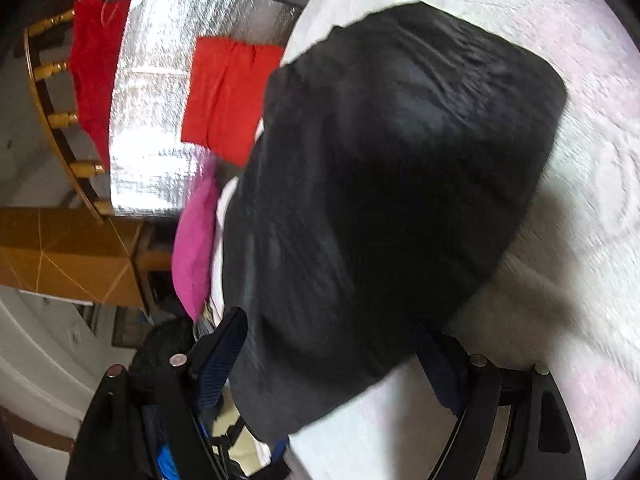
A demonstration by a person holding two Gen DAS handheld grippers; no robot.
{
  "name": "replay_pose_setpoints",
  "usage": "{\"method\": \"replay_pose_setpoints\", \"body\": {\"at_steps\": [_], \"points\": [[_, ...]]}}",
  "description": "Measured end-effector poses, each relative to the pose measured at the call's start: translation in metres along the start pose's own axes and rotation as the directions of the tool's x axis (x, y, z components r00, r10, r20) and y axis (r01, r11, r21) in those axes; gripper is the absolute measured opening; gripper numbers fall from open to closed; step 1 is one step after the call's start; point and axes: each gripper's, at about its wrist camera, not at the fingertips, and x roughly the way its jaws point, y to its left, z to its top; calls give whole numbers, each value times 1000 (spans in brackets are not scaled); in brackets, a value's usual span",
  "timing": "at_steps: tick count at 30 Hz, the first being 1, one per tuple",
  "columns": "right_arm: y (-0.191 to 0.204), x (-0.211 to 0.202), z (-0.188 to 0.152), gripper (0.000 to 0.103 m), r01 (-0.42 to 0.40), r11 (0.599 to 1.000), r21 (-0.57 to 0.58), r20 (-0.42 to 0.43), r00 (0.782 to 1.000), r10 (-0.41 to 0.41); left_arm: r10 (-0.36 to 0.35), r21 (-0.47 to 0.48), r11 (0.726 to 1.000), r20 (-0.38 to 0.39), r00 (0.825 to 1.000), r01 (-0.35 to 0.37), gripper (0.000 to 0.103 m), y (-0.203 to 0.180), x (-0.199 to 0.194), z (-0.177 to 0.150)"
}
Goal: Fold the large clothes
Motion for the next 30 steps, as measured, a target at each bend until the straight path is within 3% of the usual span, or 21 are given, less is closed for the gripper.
{"method": "replay_pose_setpoints", "body": {"at_steps": [8, 12, 14, 16, 18, 22, 30], "points": [[-4, 4, 11, 86, -2, 1000, 26, 114, 994, -1, -47, -51, 997, 32, 998, 49, 80, 6, 11, 10], [-1, 6, 14, 86, 12, 1000, 6, 158, 987, -13, -26, -47, 999, 42, 999, 28, 60, 10, 13, 11], [2, 5, 12, 82, 44, 999, -19, 161, 986, -41, -6, -21, 1000, 45, 999, 7, 53, 8, 15, 12], [2, 5, 12, 68, 76, 996, -35, 162, 984, -70, 7, 7, 1000, 51, 999, -7, 46, 4, 15, 13], [1, 3, 12, 61, 88, 995, -42, 160, 984, -80, 12, 31, 999, 61, 998, -13, 36, -1, 11, 10], [9, -3, 8, 47, 122, 987, -104, 167, 981, -104, 16, 70, 997, 75, 997, -21, 29, -6, -1, 4], [24, -21, -1, 43, 123, 982, -146, 165, 981, -99, 5, 101, 995, 67, 998, -12, 26, -4, -34, -14]]}}
